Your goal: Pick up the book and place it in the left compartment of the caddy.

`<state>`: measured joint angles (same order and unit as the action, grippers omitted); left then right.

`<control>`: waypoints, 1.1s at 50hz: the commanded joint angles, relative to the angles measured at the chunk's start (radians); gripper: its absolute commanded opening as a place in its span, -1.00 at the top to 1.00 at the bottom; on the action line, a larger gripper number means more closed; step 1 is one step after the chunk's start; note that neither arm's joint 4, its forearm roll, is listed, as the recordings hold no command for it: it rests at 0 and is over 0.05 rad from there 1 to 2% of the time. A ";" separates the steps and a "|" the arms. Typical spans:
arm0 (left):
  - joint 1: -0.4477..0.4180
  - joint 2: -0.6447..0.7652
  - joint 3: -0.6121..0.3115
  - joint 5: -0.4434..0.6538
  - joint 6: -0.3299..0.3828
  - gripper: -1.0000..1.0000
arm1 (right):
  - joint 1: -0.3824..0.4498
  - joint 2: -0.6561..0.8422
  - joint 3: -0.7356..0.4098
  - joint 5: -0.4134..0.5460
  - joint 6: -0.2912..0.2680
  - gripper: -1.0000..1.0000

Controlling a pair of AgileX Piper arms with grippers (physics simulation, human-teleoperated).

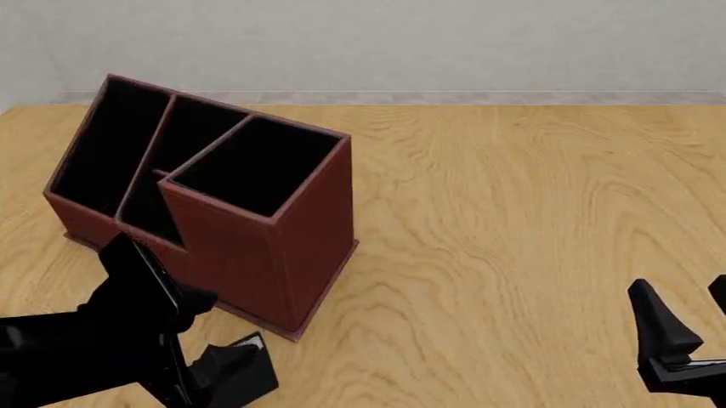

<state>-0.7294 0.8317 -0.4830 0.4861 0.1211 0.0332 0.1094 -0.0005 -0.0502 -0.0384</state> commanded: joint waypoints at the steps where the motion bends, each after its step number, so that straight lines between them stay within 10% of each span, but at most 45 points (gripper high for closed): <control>1: -0.007 0.020 0.037 -0.049 -0.011 -1.00 | -0.003 -0.009 0.000 0.007 -0.003 -1.00; 55: -0.013 0.099 0.103 -0.136 -0.040 -1.00 | -0.004 0.004 0.000 -0.002 0.006 -1.00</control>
<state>-0.7333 0.9154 -0.3884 0.3628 0.0883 0.0285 0.1068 -0.0006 -0.0477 -0.0334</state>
